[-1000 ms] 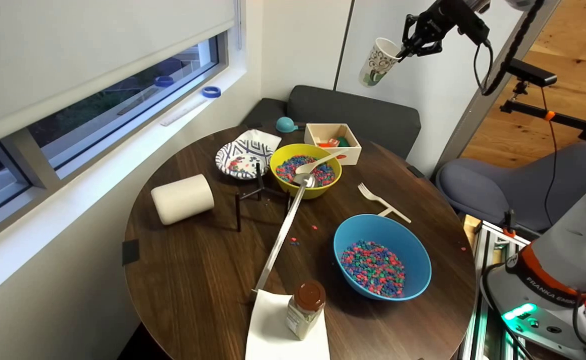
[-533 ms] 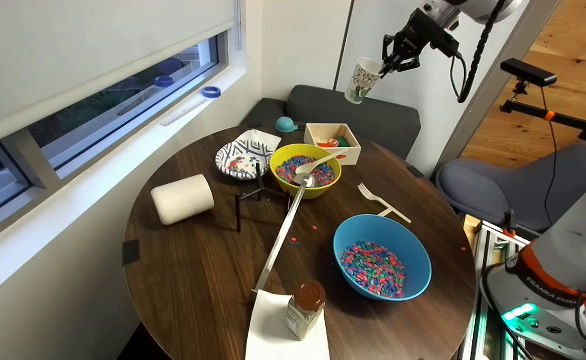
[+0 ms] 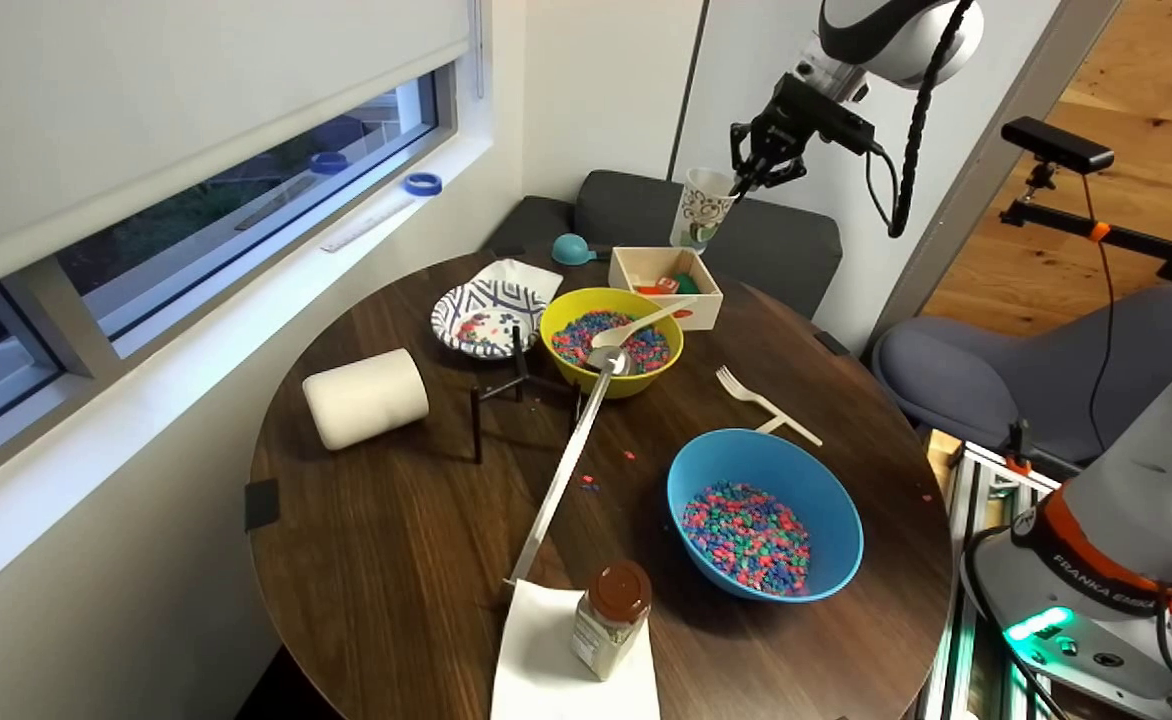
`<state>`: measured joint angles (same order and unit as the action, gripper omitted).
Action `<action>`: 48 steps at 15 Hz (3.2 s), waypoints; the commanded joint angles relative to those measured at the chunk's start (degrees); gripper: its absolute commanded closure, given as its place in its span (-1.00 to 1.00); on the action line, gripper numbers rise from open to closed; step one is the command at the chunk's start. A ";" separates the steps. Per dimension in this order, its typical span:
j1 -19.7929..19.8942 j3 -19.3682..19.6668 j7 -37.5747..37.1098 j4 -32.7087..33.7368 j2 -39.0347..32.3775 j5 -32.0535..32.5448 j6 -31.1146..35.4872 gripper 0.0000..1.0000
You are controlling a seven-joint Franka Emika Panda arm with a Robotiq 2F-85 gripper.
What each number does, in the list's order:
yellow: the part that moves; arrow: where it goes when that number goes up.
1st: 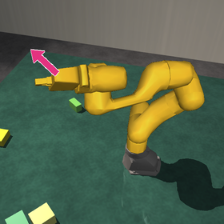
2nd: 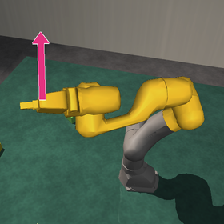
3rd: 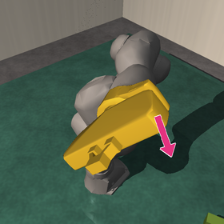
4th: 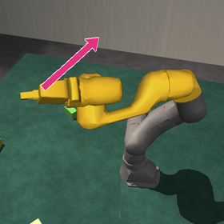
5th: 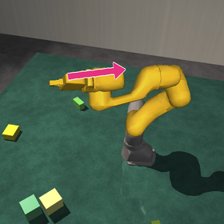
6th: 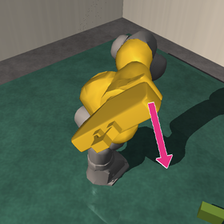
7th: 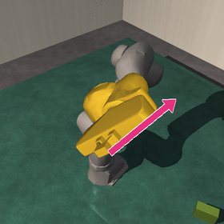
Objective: Move the cup to the right next to the box
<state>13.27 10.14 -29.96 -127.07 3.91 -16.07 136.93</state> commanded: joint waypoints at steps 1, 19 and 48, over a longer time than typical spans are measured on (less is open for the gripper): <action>-0.76 -0.10 -1.26 1.61 -1.79 2.80 0.06 0.98; -3.07 -0.83 0.12 2.08 -2.08 3.01 -3.99 0.98; -4.82 -2.15 8.94 1.20 5.91 3.90 -12.82 -0.48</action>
<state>9.68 8.98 -25.32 -124.50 3.22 -11.72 132.21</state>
